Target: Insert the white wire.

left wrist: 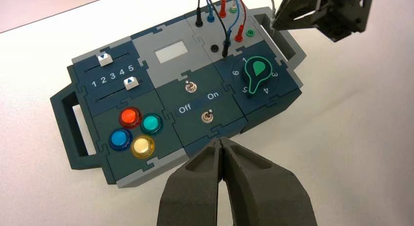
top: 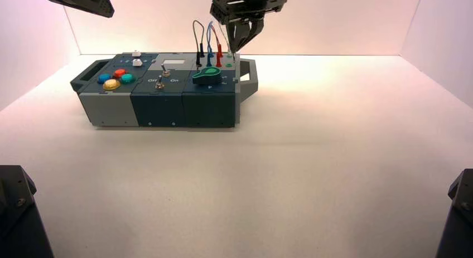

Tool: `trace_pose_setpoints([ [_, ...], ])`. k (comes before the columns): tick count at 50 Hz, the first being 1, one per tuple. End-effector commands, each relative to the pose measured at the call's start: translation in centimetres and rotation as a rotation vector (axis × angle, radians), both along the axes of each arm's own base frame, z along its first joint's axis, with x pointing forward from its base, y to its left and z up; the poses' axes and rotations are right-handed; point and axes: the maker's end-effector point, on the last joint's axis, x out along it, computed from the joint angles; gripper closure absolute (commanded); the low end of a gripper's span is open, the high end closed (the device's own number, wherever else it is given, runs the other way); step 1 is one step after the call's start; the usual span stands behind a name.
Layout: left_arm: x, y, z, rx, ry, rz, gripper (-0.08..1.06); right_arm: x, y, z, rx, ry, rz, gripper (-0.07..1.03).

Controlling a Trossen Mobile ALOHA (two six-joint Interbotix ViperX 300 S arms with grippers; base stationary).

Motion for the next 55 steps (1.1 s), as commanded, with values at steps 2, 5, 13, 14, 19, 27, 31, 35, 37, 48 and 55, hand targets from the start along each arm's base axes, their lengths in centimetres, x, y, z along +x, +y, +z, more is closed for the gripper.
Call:
trace_pose_setpoints([
  [2,0.3,-0.1,0.4,-0.001,-0.017,-0.003,1.01,0.1,0.4,2.6,0.064,-0.079,-0.003,0.98],
  [5,0.3,-0.2,0.4,-0.001,-0.017,-0.005,1.01,0.0,0.2,2.4,0.079,-0.094,-0.010,0.98],
  [13,0.4,-0.1,0.5,-0.002,-0.020,-0.002,1.01,-0.1,0.2,2.2,0.134,-0.144,-0.030,0.98],
  [14,0.4,-0.1,0.5,-0.002,-0.020,-0.002,1.01,-0.1,0.2,2.2,0.138,-0.147,-0.033,0.98],
  [19,0.4,-0.2,0.4,-0.001,-0.019,-0.004,1.01,0.0,0.2,1.7,0.156,-0.162,-0.043,0.98],
  [27,0.4,-0.2,0.4,-0.001,-0.019,-0.004,1.01,0.2,0.3,1.2,0.175,-0.186,-0.047,0.98],
  [31,0.4,-0.1,0.4,-0.001,-0.019,-0.002,1.01,0.5,0.5,1.0,0.183,-0.197,-0.048,0.98],
  [35,0.4,-0.1,0.4,-0.001,-0.019,-0.002,1.01,0.7,0.7,0.4,0.184,-0.200,-0.048,0.98],
  [37,0.4,-0.2,0.4,-0.001,-0.019,-0.004,1.01,0.8,0.7,-0.2,0.180,-0.193,-0.050,0.98],
  [48,0.4,-0.2,0.4,-0.001,-0.019,-0.004,1.01,1.4,1.0,-2.1,0.193,-0.217,-0.053,0.98],
  [55,0.3,-0.1,0.3,0.001,-0.018,-0.004,1.01,1.6,0.9,-2.4,0.193,-0.219,-0.058,0.98],
])
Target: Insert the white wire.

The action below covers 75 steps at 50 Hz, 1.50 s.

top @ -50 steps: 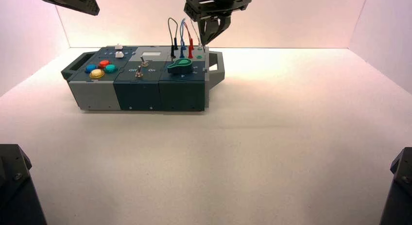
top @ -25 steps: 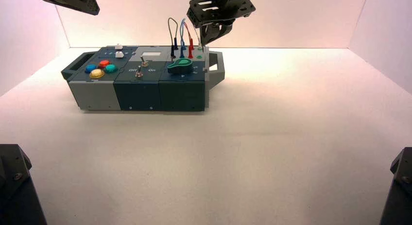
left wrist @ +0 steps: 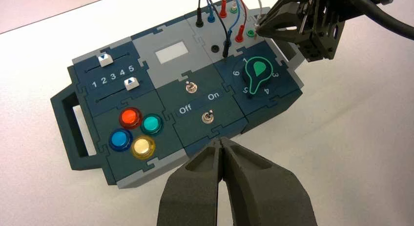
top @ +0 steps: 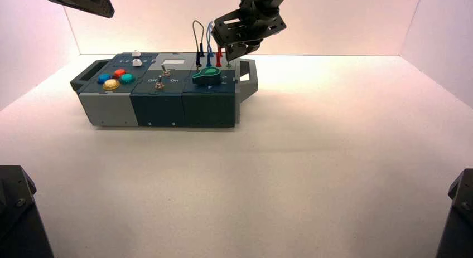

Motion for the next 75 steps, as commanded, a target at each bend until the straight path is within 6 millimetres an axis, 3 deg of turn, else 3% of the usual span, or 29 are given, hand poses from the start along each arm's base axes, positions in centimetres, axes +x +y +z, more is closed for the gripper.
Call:
trace_pose_setpoints([
  [1,0.3,-0.2,0.5,-0.002,-0.019,-0.005,1.01,0.6,0.3,1.0,0.023,-0.025,-0.006,0.98],
  [45,0.3,-0.1,0.4,-0.001,-0.017,-0.003,1.01,1.2,-0.3,3.4,0.058,-0.073,-0.025,0.98],
  [75,0.3,-0.1,0.4,-0.001,-0.016,-0.003,1.01,-0.2,-1.1,4.4,0.014,-0.005,-0.019,0.98],
])
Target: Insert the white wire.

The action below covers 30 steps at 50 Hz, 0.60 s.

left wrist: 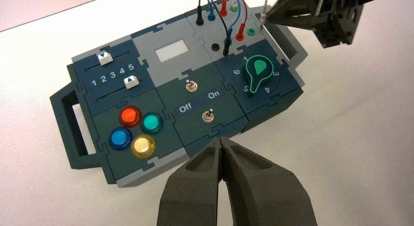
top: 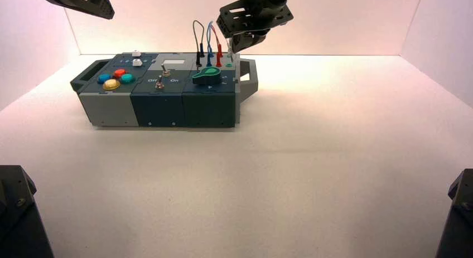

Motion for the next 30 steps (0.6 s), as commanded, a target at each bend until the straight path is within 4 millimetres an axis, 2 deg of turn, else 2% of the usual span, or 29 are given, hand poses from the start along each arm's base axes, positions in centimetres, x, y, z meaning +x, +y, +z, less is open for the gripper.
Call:
trace_pose_setpoints([
  [1,0.3,-0.1,0.5,-0.002,-0.019,-0.004,1.01,0.1,0.1,2.5,0.024,-0.026,-0.002,0.98],
  [21,0.3,-0.2,0.6,-0.002,-0.020,-0.005,1.01,-0.1,0.1,3.2,0.031,-0.033,0.000,0.97],
  [25,0.3,-0.1,0.5,-0.002,-0.019,-0.004,1.01,-0.2,0.1,3.4,0.025,-0.024,0.001,0.83],
  [27,0.3,-0.2,0.6,-0.002,-0.020,-0.005,1.01,-0.2,0.0,3.6,0.020,-0.016,0.000,0.65],
  [29,0.3,-0.1,0.5,-0.002,-0.019,-0.004,1.01,-0.2,0.0,3.7,0.016,-0.011,0.001,0.57],
  [30,0.3,-0.1,0.5,-0.002,-0.019,-0.004,1.01,-0.3,-0.1,3.7,0.012,-0.003,0.000,0.50],
])
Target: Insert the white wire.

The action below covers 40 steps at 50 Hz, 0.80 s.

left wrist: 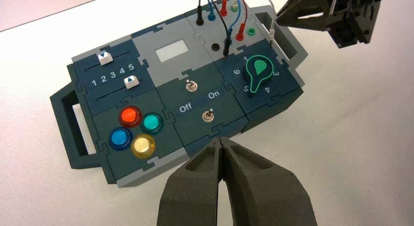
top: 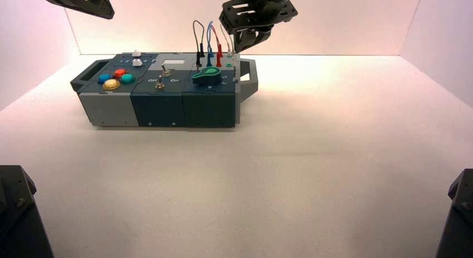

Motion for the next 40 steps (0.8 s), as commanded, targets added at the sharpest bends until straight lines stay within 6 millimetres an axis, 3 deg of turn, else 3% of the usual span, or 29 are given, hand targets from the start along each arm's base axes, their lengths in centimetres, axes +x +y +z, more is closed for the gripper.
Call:
trace_pose_setpoints([
  [1,0.3,-0.2,0.5,-0.002,-0.019,-0.005,1.01,0.5,0.3,3.2,0.018,-0.017,-0.001,0.37],
  [20,0.3,-0.1,0.5,-0.002,-0.019,-0.004,1.01,0.3,0.6,5.8,-0.107,0.154,0.031,0.34],
  [40,0.3,-0.1,0.5,-0.002,-0.019,-0.004,1.01,0.5,1.8,3.7,-0.178,0.250,0.058,0.34],
])
